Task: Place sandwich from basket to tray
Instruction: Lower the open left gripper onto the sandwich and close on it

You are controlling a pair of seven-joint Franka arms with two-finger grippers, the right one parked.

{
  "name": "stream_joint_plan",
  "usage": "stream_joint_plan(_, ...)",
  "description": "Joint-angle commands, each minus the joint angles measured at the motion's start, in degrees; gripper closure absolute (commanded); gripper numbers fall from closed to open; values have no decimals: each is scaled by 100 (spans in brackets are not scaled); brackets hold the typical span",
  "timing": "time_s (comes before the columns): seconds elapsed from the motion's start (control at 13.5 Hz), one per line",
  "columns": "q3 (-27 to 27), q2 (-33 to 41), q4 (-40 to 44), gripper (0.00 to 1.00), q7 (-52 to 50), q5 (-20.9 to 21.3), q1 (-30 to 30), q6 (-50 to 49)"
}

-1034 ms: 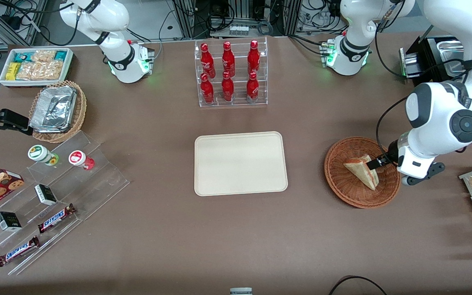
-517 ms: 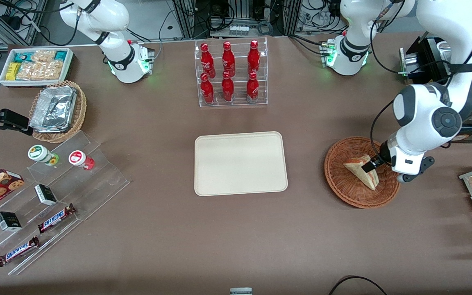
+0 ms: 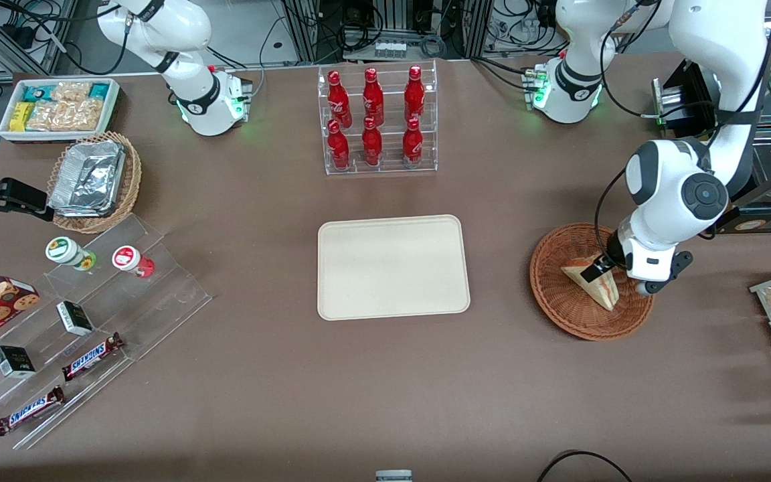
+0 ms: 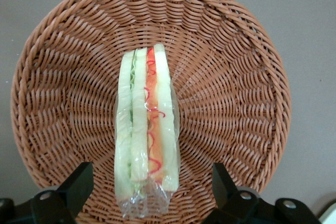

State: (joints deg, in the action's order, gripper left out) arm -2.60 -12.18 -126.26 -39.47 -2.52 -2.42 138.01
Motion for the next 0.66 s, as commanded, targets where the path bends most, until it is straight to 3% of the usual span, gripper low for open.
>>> stream_joint_plan(0.0,23,-135,-56,0,-88,-55,-39,287)
stream_joint_plan(0.15,23,-240,-65,0,-88,-55,-39,393)
stream_joint_plan(0.22,23,-293,-65,7,-88,-55,-39,428)
stream_joint_plan(0.3,23,-302,-65,28,-88,-55,-39,429)
stream_joint_plan(0.37,32,-320,-74,58,-88,-55,-39,429)
stream_joint_plan(0.44,32,-294,-109,83,-79,-46,-39,429)
stream_joint_plan(0.52,32,-250,-118,93,-61,-46,-39,385)
stream_joint_plan(0.59,32,-180,-118,98,-26,-38,-39,341)
